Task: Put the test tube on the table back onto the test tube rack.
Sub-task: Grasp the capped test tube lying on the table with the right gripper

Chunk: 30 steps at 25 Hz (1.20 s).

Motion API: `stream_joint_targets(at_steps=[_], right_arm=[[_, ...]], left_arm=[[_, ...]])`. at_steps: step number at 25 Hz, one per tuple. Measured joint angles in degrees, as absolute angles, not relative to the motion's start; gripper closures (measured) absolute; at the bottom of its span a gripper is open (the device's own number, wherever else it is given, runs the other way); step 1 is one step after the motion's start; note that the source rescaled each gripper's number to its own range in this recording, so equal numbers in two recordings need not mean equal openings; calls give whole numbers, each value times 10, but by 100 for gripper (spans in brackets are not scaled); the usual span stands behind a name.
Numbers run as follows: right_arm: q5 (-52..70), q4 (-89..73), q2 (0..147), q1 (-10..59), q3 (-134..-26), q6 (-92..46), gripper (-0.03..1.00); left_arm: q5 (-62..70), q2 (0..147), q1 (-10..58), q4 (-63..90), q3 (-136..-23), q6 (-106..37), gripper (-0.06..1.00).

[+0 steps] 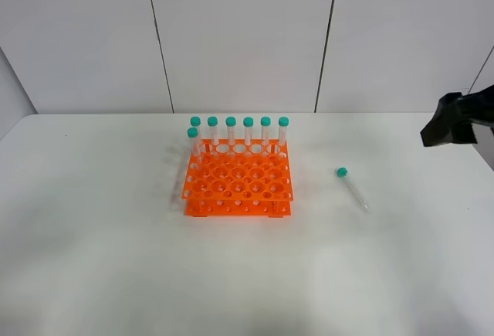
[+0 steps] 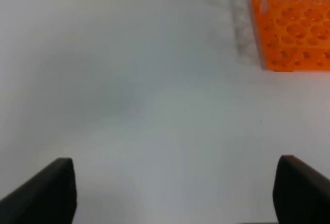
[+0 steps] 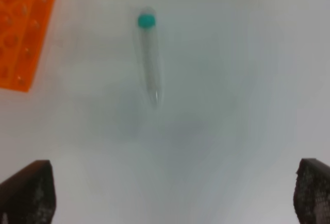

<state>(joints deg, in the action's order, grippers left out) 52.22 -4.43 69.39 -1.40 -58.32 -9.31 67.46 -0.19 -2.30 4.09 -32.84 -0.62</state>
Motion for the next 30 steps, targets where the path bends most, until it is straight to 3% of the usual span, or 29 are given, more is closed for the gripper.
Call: stream_joint_targets(at_steps=[8, 17, 30], right_arm=[[421, -52, 836, -3, -584, -99, -3], [338, 36, 998, 106, -584, -40, -3], [286, 91, 1087, 109, -608, 26, -1]], left_arm=[[675, -2, -23, 41, -328, -6, 2], [675, -2, -23, 41, -328, -6, 2], [675, -2, -23, 41, -328, -6, 2]])
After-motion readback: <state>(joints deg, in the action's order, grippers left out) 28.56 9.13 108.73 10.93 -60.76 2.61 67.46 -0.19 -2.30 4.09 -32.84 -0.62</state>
